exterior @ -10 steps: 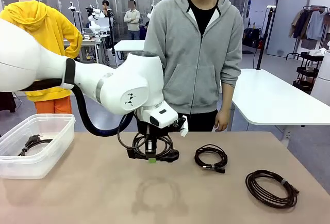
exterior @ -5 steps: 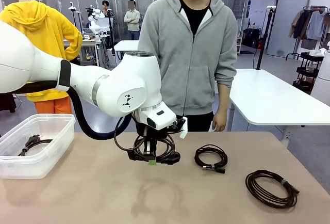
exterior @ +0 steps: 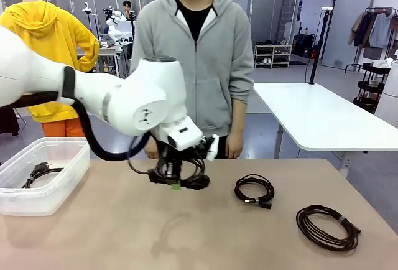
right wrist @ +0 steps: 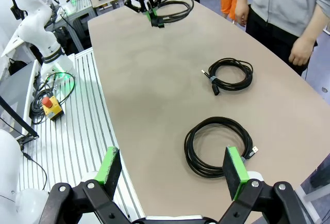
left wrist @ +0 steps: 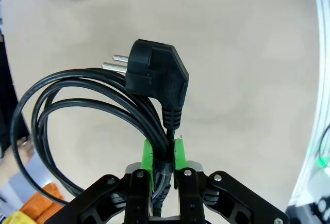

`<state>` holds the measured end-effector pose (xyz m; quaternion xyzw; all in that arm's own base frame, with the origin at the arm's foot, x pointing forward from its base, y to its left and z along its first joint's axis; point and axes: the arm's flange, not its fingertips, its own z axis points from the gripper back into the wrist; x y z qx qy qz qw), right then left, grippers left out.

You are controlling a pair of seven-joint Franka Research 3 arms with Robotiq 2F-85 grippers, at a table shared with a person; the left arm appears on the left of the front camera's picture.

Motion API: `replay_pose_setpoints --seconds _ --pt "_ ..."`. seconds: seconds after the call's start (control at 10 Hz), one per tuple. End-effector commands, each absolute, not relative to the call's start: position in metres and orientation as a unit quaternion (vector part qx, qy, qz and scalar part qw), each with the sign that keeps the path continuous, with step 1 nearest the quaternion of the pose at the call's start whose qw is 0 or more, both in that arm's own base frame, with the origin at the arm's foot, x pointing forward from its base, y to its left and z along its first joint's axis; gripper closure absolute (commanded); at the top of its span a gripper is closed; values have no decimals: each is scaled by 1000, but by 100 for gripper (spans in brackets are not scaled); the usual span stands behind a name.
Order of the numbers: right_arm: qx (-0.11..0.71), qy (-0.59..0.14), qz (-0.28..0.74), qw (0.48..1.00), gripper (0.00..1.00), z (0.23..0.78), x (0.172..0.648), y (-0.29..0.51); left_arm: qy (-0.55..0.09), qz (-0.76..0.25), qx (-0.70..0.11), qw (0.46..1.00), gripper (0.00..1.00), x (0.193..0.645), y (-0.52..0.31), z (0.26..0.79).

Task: Organize and store the cables.
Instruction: Place the Power Cable into the Organizing box.

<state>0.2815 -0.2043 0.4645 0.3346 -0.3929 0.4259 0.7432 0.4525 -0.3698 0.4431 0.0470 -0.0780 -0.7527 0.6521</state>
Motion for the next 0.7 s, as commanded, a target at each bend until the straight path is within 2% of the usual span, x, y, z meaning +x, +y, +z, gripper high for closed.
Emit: replay_pose_setpoints --seconds 0.0,0.2,0.3,0.5,0.6 --pt "335 -400 429 737 0 465 281 -204 -121 -789 51 600 82 438 -287 461" --pt "335 -400 429 737 0 465 281 -204 -145 -798 102 575 82 430 -223 480" --pt "335 -400 429 737 0 465 281 -204 -154 -813 134 545 82 428 -189 484" --pt "335 -400 429 737 0 465 281 -204 -131 -792 148 577 82 441 -105 486" --pt "335 -400 429 737 0 465 281 -204 -141 -788 125 586 82 443 -68 487"
